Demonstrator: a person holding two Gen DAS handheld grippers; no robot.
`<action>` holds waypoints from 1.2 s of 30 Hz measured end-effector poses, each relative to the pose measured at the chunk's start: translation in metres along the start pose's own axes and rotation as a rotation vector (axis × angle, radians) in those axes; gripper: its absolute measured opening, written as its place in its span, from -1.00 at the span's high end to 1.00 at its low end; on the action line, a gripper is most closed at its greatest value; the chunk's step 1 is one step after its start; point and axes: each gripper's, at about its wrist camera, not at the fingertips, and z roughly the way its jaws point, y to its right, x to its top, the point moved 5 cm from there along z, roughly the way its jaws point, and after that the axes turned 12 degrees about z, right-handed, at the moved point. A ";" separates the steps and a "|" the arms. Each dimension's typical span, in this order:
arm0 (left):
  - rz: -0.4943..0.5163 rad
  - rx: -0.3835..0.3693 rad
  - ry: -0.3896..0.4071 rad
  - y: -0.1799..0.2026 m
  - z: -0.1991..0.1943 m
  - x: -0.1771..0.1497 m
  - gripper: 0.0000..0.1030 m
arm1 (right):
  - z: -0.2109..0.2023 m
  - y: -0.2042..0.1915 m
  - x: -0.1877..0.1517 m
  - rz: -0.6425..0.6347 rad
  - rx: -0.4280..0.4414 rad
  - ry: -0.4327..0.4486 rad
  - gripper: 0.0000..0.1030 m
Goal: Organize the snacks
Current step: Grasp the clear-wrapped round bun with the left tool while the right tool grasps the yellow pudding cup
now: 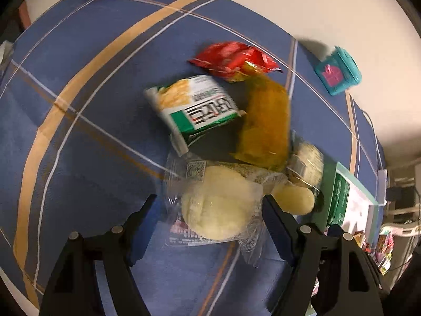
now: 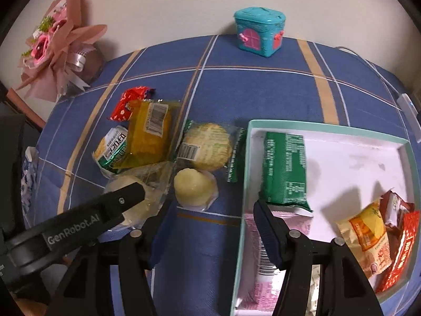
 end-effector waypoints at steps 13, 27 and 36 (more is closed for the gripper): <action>0.014 0.033 0.007 -0.024 0.001 0.009 -0.53 | 0.028 -0.032 0.001 -0.097 -0.021 -0.015 -0.26; 0.044 0.018 -0.005 -0.024 0.009 0.017 -0.42 | 0.062 -0.040 0.005 -0.124 -0.109 -0.010 0.03; 0.050 0.009 0.007 -0.016 -0.010 0.017 -0.22 | 0.045 -0.025 0.006 -0.073 -0.075 -0.025 0.04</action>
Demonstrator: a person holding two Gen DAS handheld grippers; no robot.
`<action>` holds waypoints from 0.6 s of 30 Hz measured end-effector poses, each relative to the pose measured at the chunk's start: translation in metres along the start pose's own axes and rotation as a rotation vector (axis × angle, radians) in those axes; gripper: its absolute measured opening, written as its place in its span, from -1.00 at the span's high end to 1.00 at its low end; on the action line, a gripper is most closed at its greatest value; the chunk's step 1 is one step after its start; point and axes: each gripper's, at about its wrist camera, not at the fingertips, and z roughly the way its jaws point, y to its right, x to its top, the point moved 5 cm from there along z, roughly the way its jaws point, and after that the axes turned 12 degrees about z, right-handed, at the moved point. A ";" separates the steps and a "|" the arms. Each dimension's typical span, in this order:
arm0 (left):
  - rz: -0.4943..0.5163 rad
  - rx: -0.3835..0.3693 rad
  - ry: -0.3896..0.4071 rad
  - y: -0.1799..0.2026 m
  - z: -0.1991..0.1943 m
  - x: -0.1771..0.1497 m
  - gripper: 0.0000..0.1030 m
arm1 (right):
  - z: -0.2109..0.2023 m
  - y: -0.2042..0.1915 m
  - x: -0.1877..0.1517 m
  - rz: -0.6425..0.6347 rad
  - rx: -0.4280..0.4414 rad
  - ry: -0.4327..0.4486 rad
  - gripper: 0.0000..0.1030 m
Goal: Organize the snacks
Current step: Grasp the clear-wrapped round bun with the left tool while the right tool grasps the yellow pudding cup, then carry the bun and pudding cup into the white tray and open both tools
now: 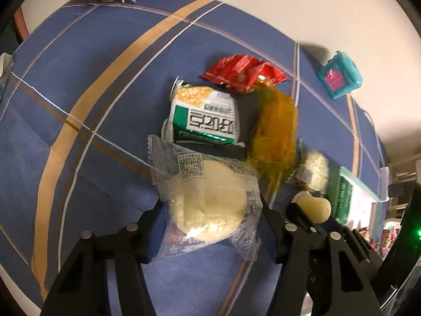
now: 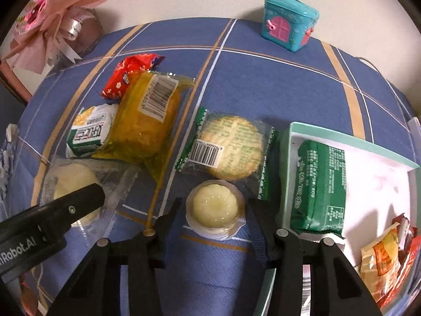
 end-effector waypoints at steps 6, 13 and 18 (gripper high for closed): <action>0.023 0.000 0.053 0.013 -0.028 0.004 -0.21 | -0.035 0.012 0.004 0.046 0.068 0.036 0.04; 0.075 -0.019 0.119 0.044 -0.054 0.005 -0.21 | -0.065 0.034 0.010 0.090 0.097 0.081 0.04; 0.136 -0.053 0.099 0.079 -0.049 -0.004 -0.21 | -0.070 0.080 0.013 0.191 0.088 0.083 0.04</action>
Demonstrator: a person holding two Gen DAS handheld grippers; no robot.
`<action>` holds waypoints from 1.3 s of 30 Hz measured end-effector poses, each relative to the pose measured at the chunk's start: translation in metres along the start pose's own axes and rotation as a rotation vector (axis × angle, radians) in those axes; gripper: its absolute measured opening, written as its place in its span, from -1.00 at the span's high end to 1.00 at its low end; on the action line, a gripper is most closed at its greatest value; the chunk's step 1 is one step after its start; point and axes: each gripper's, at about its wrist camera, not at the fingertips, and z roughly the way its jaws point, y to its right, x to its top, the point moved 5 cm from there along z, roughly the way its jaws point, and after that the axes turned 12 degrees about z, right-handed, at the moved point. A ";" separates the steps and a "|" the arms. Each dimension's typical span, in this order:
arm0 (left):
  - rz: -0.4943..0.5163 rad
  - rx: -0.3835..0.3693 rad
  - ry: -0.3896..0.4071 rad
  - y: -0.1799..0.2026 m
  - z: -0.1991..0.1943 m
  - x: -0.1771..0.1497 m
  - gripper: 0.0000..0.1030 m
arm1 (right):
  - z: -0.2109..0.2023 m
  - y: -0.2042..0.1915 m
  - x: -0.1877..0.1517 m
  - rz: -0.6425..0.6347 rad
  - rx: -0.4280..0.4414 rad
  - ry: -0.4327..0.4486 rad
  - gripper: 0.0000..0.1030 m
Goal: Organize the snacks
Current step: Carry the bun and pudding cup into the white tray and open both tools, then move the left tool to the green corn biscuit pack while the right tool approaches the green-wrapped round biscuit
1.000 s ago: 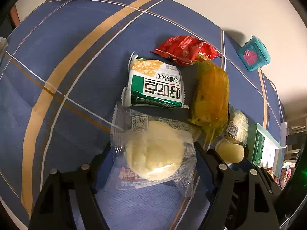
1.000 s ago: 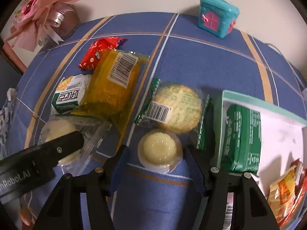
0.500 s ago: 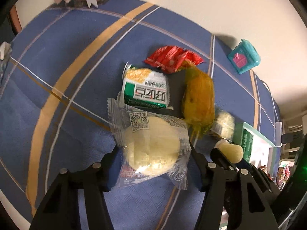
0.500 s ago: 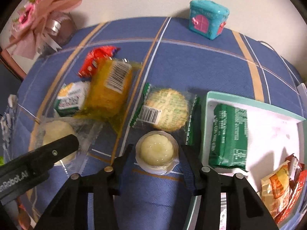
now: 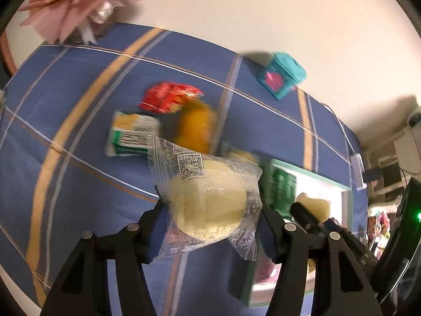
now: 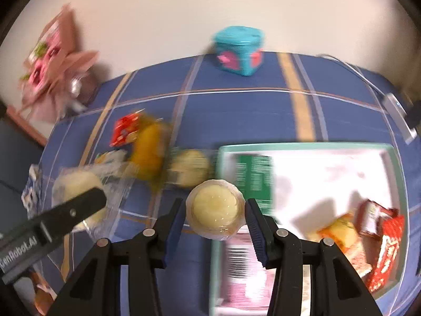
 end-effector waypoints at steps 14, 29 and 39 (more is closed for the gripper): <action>0.233 -0.128 -0.115 0.115 0.040 -0.020 -0.34 | -0.018 0.141 0.025 0.288 -0.192 0.056 -0.16; -0.172 0.134 -0.024 -0.107 -0.010 0.001 -0.34 | -0.004 0.024 0.015 0.101 -0.099 0.045 -0.17; -0.199 0.131 -0.001 -0.144 -0.011 0.008 -0.34 | 0.025 -0.071 -0.009 -0.012 0.039 -0.005 -0.18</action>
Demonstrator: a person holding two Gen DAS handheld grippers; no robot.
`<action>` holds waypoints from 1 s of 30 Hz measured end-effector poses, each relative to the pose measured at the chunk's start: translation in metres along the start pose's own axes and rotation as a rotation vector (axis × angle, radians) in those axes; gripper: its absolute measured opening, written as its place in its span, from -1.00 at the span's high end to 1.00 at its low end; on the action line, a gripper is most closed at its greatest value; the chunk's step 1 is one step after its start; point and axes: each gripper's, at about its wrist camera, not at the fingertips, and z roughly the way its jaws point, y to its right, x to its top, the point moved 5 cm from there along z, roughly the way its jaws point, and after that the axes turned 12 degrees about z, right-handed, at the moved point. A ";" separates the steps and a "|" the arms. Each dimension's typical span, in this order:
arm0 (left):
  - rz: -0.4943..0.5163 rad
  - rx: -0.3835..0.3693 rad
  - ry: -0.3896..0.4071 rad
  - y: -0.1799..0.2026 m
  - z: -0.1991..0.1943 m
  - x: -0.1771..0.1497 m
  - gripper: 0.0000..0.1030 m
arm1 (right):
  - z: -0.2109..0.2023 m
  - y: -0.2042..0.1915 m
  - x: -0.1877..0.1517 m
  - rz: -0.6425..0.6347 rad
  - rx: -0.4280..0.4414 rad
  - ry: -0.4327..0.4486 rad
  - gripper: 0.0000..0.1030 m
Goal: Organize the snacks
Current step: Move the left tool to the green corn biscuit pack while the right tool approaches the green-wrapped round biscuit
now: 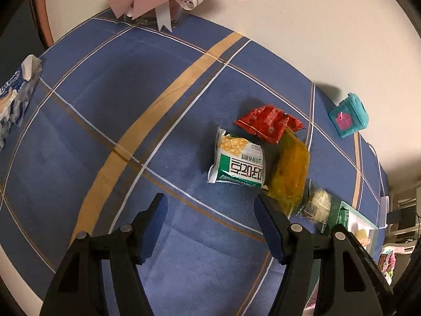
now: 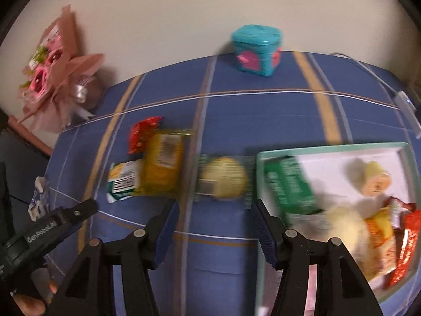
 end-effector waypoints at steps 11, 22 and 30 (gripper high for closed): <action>-0.032 -0.016 0.038 -0.005 0.019 0.025 -0.34 | 0.032 -0.037 0.002 -0.043 -0.008 0.025 -0.18; -0.033 -0.041 0.059 -0.002 0.040 0.042 -0.34 | 0.053 -0.046 0.021 -0.078 -0.004 0.039 -0.18; -0.054 -0.107 0.035 -0.002 0.058 0.040 -0.35 | 0.066 -0.050 0.021 -0.089 0.004 0.036 -0.18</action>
